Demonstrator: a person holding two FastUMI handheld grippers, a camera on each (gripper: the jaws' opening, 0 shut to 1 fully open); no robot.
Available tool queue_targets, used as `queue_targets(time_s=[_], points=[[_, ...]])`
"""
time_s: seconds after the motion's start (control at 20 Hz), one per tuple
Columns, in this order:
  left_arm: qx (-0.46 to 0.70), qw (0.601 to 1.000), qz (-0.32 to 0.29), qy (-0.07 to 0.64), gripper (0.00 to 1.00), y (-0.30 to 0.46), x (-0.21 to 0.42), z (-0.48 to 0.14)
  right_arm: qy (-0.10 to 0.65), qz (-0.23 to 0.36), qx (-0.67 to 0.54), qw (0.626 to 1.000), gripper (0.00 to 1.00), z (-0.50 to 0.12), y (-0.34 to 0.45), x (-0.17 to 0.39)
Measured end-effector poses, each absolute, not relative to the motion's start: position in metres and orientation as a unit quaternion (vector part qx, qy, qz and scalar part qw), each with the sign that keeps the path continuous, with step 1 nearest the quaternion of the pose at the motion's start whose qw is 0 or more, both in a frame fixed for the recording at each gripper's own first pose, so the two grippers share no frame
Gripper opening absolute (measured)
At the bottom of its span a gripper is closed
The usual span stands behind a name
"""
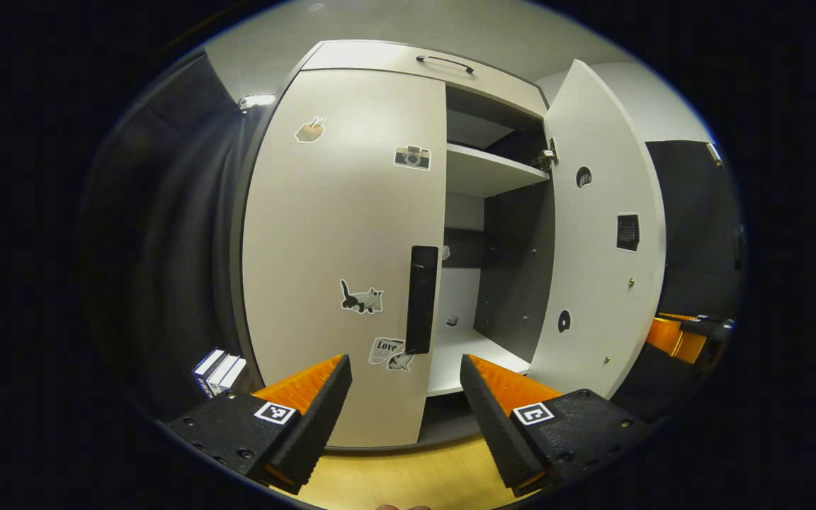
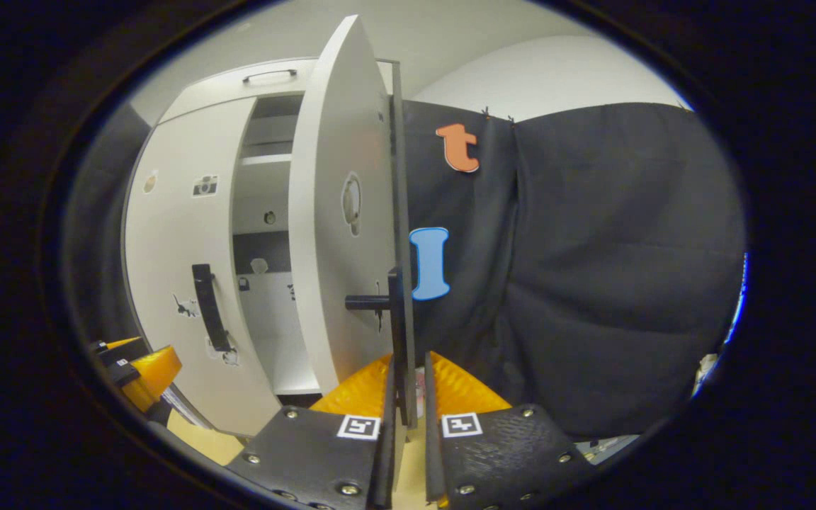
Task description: Open the right door of the double-door shoe cabinet with the right hand, and open the left door with the left hand.
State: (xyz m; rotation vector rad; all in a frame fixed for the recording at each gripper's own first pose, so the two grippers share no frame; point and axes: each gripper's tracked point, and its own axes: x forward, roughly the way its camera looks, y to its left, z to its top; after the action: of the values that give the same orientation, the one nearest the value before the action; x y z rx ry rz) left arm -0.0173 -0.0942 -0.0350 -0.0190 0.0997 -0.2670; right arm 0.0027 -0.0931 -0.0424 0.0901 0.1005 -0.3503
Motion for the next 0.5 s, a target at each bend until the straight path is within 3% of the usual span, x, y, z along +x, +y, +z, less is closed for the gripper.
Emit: queue_targets(time_s=[0.25, 0.35, 0.45, 0.5], points=[[-0.018, 0.988, -0.143, 0.058, 0.96, -0.105, -0.016, -0.04, 0.054, -0.22, 0.03, 0.974, 0.17, -0.051, -0.132, -0.01], [-0.017, 0.987, -0.148, 0.059, 0.96, -0.111, -0.017, -0.041, 0.04, -0.252, 0.004, 0.967, 0.1, -0.043, -0.16, -0.017], [-0.018, 0.986, -0.154, 0.06, 0.96, -0.116, -0.018, -0.041, 0.027, -0.25, 0.016, 0.968, 0.1, -0.036, -0.176, -0.02], [-0.019, 0.986, -0.156, 0.06, 0.96, -0.117, -0.019, -0.041, 0.023, -0.233, 0.036, 0.972, 0.19, -0.034, -0.173, -0.017]])
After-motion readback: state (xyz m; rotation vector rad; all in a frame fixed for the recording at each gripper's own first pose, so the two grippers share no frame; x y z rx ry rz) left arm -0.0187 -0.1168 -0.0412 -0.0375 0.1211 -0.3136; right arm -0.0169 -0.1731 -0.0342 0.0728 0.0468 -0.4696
